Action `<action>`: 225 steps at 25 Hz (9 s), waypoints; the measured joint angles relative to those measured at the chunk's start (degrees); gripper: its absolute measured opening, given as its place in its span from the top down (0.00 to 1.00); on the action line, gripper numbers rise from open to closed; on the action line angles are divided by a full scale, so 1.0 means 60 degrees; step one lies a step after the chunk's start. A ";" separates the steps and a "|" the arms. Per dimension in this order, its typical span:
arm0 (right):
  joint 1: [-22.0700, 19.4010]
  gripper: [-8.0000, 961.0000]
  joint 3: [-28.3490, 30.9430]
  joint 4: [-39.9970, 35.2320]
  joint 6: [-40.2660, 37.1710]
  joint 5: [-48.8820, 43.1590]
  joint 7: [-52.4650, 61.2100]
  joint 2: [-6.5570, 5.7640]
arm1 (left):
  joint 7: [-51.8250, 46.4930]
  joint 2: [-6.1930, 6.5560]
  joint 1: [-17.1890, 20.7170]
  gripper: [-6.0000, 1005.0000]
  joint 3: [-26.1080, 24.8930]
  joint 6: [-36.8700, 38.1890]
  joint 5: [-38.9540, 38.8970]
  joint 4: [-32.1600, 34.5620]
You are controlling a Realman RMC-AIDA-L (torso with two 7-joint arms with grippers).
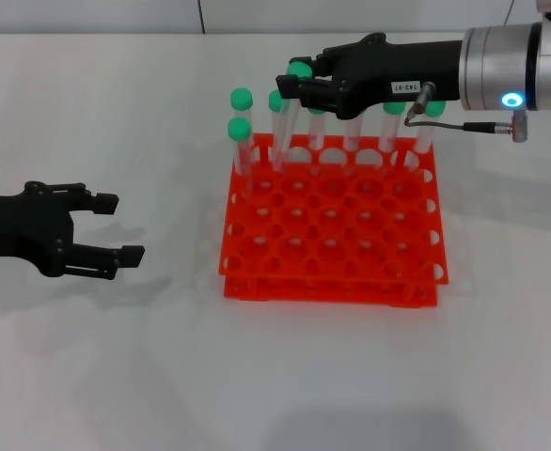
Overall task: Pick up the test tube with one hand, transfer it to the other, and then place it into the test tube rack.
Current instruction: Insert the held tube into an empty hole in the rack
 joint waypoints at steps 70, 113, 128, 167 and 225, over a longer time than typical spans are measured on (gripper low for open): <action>0.0071 0.72 -0.0737 0.0214 0.0830 0.0051 -0.0440 0.0112 | 0.0084 -0.0096 0.0048 0.12 0.0014 0.0106 0.0000 -0.0012; 0.0110 0.72 -0.1151 0.0512 0.1462 0.0060 -0.0472 0.0127 | 0.0125 -0.0099 0.0036 0.12 0.0014 0.0120 0.0000 -0.0132; 0.0116 0.72 -0.1250 0.0493 0.1460 0.0066 -0.0438 0.0128 | 0.0131 -0.0099 0.0031 0.12 0.0014 0.0120 0.0000 -0.0146; 0.0139 0.72 -0.1264 0.0590 0.1470 0.0064 -0.0407 0.0128 | 0.0132 -0.0129 0.0022 0.12 0.0014 0.0120 0.0090 -0.0146; 0.0240 0.51 -0.1265 0.0569 0.1407 0.0031 -0.0470 0.0128 | 0.0161 -0.0114 -0.0036 0.12 0.0014 0.0090 0.0192 -0.0234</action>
